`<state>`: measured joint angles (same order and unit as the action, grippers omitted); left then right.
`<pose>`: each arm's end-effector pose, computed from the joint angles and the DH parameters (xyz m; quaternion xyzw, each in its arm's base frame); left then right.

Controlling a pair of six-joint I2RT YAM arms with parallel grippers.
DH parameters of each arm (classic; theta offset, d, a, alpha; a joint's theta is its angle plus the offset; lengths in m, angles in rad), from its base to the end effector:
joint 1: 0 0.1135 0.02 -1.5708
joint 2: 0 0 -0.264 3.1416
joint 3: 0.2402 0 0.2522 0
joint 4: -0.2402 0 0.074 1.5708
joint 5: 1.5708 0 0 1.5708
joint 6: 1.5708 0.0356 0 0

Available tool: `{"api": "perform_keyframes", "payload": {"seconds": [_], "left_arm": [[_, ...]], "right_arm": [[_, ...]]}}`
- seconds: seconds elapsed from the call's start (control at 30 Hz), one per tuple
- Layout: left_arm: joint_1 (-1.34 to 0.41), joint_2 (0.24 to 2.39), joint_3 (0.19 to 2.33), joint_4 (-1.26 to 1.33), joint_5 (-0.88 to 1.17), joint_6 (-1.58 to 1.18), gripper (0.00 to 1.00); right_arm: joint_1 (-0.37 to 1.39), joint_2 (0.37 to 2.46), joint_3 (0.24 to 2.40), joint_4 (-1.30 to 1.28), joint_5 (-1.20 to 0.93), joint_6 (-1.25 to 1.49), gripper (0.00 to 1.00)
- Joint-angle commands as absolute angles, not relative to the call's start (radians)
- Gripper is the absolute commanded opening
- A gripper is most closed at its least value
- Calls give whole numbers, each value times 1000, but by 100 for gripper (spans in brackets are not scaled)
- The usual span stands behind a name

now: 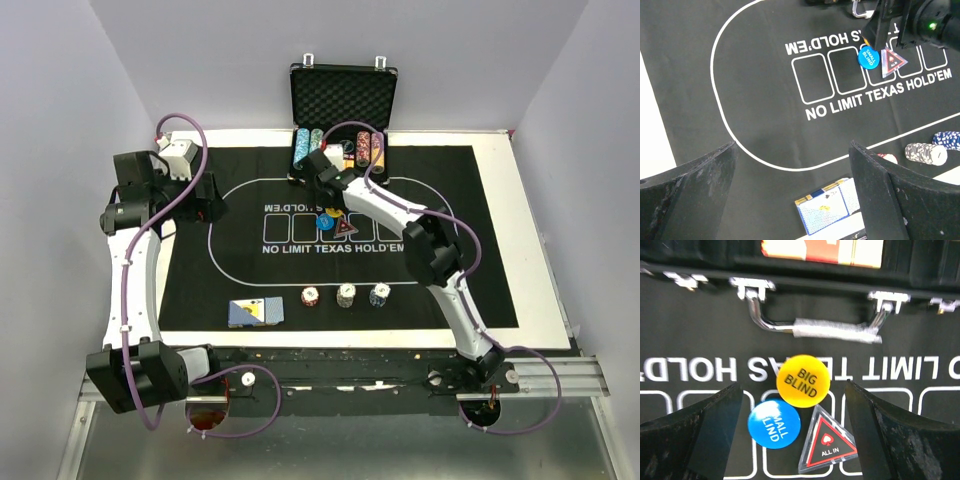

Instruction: Distribute texas hold em gaming equipment

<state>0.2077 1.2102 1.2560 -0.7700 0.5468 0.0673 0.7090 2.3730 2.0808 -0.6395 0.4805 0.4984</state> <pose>0.2455 0.0328 0.3625 0.0491 0.8835 -0.1896 0.4255 0.4089 0.3291 0.1992 -0.0226 0.9249 -0.0128 0.3794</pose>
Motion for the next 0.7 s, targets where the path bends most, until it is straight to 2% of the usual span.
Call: {"api": "perform_keyframes", "payload": {"seconds": [0.0, 0.33, 0.57, 0.67], "left_arm": [[212, 1174, 1252, -796, 592, 80, 99], [212, 1146, 1244, -807, 583, 84, 99], [212, 1127, 1232, -815, 558, 101, 99], [212, 1123, 1232, -821, 554, 107, 99]], "right_arm": [[718, 2339, 1975, -651, 545, 557, 91], [718, 2373, 1927, -607, 534, 575, 90], [719, 2396, 1942, -571, 532, 560, 83], [719, 2413, 1971, -578, 517, 560, 75]]}}
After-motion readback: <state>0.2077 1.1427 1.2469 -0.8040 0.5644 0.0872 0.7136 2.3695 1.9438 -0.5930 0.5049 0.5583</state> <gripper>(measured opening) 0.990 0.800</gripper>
